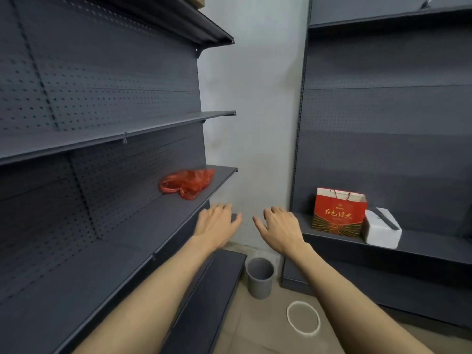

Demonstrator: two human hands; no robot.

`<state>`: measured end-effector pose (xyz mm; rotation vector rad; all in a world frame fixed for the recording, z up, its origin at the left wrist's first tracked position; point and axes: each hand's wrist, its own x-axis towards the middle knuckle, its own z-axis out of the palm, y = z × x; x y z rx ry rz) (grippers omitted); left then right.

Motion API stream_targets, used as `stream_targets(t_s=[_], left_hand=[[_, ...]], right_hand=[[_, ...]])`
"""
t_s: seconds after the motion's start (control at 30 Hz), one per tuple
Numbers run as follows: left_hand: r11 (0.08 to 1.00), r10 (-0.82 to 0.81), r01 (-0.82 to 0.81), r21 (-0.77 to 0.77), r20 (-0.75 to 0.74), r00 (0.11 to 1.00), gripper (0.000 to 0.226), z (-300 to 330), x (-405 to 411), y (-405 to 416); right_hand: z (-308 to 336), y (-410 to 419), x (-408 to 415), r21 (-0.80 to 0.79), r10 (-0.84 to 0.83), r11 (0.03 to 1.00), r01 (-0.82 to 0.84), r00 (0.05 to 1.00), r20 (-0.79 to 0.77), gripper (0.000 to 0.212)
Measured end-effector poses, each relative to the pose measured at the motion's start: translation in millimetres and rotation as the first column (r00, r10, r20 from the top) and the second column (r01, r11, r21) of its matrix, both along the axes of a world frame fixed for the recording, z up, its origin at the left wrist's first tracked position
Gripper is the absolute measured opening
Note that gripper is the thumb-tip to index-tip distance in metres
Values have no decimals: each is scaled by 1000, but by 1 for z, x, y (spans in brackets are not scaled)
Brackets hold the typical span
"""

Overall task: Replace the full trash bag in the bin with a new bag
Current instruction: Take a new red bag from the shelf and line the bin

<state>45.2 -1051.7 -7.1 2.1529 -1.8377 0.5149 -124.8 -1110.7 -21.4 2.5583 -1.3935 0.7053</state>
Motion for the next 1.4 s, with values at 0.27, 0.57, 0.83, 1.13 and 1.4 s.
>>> stream_targets(t_s=[0.27, 0.57, 0.83, 1.13, 1.4], left_hand=[[997, 71, -71, 6, 8, 997, 45, -12, 77, -100], [981, 191, -191, -9, -35, 981, 45, -7, 206, -210], [944, 326, -323, 65, -51, 944, 44, -45, 295, -278], [854, 520, -512, 95, -89, 850, 50, -71, 373, -353], [780, 623, -603, 168, -116, 773, 45, -89, 433, -405]], right_hand=[[-13, -110, 73, 31, 65, 997, -64, 998, -8, 49], [-11, -239, 200, 65, 165, 984, -164, 986, -14, 49], [-48, -328, 290, 109, 282, 955, -277, 959, -32, 48], [-83, -429, 380, 179, 457, 876, -448, 889, -9, 46], [-122, -489, 443, 295, 565, 785, -545, 825, 24, 42]])
